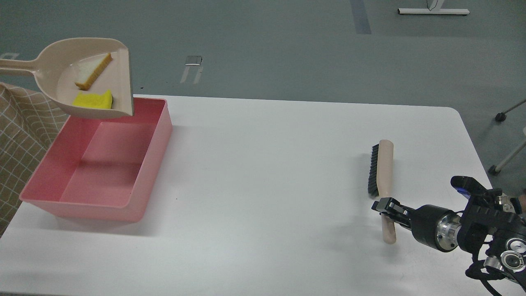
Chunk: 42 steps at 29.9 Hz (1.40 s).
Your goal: Sweep and dump garbage into bin
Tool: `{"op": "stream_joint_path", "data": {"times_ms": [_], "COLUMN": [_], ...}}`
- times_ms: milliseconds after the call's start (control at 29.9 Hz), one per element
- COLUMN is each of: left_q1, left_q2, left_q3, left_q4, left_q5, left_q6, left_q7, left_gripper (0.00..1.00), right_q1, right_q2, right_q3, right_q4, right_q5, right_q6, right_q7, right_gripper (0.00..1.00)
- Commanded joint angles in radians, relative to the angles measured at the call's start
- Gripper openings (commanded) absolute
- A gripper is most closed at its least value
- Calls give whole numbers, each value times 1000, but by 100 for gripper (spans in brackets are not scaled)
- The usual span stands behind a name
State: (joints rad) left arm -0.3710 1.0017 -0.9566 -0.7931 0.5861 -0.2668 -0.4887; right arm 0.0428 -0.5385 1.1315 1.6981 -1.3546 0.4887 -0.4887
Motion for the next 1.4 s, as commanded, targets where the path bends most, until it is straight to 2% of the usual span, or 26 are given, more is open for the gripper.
{"op": "stream_joint_path", "data": {"times_ms": [0, 669, 1170, 1371], "left_q1": [0, -2, -2, -2], "left_q2": [0, -8, -6, -18], "left_q3": [1, 16, 15, 16], "left_q4": [0, 0, 0, 0], "left_q5": [0, 54, 58, 64], "left_q6": [0, 63, 67, 93], "left_q7": [0, 0, 0, 0], "left_gripper": [0, 0, 0, 0], "right_q1": [0, 3, 5, 5], "right_q2": [0, 2, 3, 3], "right_q3": [1, 1, 1, 1], "right_q4": [0, -15, -20, -20], "right_q5": [-1, -1, 0, 0], "right_q6": [0, 0, 0, 0], "right_q7": [0, 0, 0, 0], "right_gripper": [9, 9, 9, 9]}}
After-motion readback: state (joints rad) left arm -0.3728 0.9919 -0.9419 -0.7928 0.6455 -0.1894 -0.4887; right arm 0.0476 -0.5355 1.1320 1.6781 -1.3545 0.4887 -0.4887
